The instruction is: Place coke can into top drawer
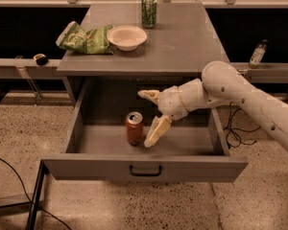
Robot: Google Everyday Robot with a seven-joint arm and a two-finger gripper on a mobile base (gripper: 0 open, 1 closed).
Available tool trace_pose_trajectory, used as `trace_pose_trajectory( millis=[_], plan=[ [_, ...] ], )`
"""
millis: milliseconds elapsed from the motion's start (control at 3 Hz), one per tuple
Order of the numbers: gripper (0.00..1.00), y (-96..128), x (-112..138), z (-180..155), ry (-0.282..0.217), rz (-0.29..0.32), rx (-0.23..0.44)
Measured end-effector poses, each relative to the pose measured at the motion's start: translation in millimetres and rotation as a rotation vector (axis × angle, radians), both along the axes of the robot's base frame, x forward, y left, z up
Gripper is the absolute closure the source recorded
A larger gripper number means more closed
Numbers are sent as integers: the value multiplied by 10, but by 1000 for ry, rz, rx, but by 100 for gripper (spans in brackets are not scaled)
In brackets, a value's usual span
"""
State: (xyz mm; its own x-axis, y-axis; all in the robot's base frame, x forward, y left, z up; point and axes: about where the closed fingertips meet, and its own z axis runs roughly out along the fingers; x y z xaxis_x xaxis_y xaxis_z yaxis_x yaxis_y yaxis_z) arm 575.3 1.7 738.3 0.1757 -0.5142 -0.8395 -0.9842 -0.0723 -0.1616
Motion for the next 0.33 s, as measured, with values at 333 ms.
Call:
trace_pose_trajectory(
  millis=[333],
  plan=[
    [0,-16,-8,79,-13,-2,-7]
  ],
)
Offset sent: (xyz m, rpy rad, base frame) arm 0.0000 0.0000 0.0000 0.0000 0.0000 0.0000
